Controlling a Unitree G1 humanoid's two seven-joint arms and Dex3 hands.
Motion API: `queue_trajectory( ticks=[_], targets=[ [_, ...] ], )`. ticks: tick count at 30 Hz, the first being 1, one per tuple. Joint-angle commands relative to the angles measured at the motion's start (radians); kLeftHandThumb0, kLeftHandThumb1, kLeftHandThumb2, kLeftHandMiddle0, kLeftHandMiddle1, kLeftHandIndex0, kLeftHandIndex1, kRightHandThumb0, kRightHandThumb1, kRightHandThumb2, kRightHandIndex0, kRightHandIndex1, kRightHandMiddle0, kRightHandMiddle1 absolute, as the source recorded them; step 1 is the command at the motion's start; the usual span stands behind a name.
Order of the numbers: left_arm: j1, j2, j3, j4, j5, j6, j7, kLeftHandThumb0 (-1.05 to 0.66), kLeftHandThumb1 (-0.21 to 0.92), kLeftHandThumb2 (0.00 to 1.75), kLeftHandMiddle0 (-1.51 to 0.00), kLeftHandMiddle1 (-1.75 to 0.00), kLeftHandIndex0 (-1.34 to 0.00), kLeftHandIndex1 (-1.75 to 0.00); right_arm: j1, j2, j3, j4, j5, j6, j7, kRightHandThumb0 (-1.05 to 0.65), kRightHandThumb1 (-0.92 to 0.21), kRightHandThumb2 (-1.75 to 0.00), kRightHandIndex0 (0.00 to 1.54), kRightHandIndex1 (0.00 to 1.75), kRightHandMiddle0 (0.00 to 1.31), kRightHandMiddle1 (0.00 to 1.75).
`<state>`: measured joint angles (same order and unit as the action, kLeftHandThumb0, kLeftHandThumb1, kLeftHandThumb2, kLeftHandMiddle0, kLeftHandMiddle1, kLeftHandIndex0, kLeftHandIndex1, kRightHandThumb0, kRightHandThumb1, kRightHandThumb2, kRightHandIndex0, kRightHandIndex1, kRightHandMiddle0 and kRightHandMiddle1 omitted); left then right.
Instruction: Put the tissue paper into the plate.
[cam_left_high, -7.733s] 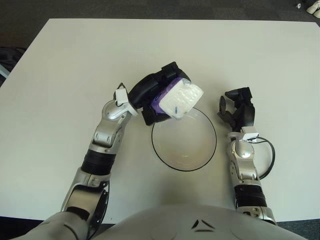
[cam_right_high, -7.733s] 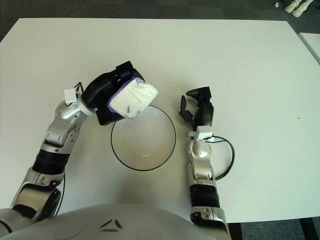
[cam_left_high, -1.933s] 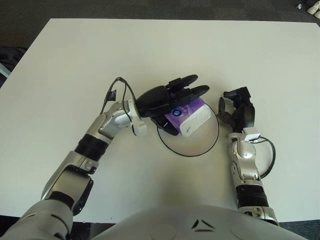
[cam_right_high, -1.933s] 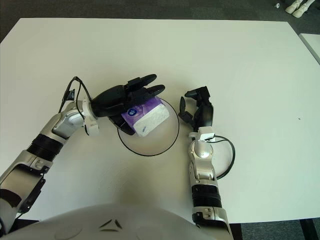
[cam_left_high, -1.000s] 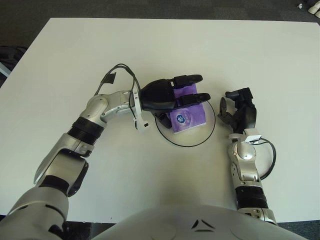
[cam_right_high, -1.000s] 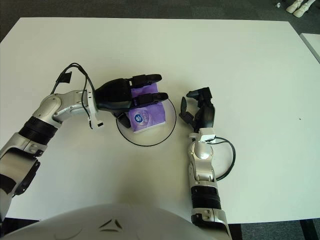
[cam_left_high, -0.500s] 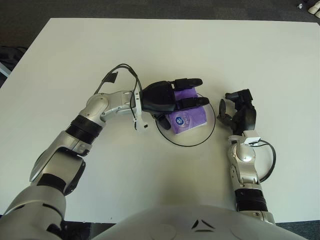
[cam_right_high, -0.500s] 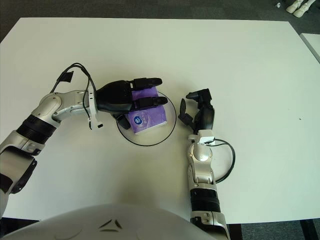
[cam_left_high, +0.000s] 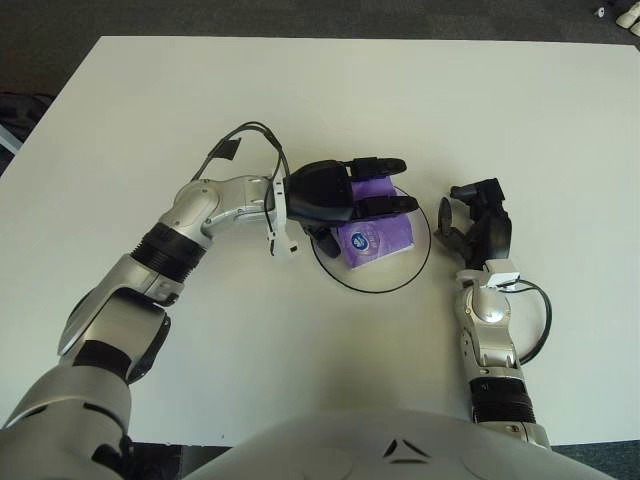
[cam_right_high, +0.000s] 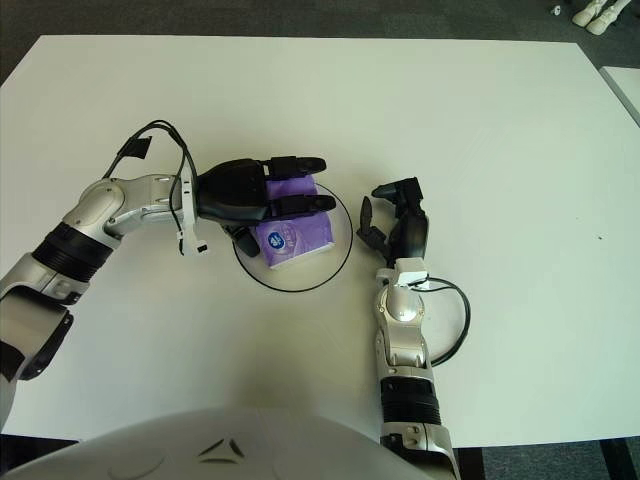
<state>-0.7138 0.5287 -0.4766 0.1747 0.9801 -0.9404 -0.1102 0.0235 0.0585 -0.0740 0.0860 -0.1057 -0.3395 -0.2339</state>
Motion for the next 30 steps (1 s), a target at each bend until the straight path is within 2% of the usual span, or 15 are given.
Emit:
queue_trajectory(
  ticks=[1,9,16,21,28,30],
  targets=[
    [-0.012,0.021,-0.005,-0.013,-0.031,-0.009,-0.026,-1.05,0.92,0.64,0.0,0.0,0.0,0.0,0.07,0.018,0.002,0.048,0.003,0.054,-0.007,-0.38,-0.71,-0.82,0.52,1.19,0.32,1.75],
    [-0.029,0.027,0.007,0.0,-0.057,-0.016,-0.018,-1.05,0.92,0.59,0.0,0.0,0.0,0.0,0.074,0.018,0.01,0.037,0.002,0.051,0.0,-0.38,-0.71,-0.82,0.5,1.17,0.32,1.75],
    [-0.074,0.02,0.028,0.074,-0.037,-0.026,0.078,-1.05,0.92,0.5,0.0,0.0,0.0,0.0,0.04,-0.006,-0.004,0.099,0.008,0.036,0.013,-0.39,-0.68,-0.86,0.52,1.19,0.34,1.75],
    [-0.102,0.034,0.035,0.103,-0.049,-0.045,0.108,-1.05,0.92,0.44,0.0,0.0,0.0,0.0,0.041,-0.006,-0.004,0.111,0.012,0.005,0.015,-0.38,-0.73,-0.79,0.53,1.18,0.3,1.75],
    [-0.121,0.055,0.063,0.157,-0.156,-0.107,0.098,-1.05,0.92,0.42,0.0,0.0,0.0,0.0,0.04,-0.007,-0.01,0.136,0.019,-0.036,0.016,-0.36,-0.81,-0.68,0.52,1.17,0.26,1.75],
    [-0.112,0.051,0.064,0.174,-0.232,-0.109,0.063,-1.05,0.92,0.43,0.0,0.0,0.0,0.0,0.042,-0.008,-0.009,0.134,0.018,-0.03,0.017,-0.36,-0.82,-0.66,0.51,1.17,0.25,1.75]
  ],
)
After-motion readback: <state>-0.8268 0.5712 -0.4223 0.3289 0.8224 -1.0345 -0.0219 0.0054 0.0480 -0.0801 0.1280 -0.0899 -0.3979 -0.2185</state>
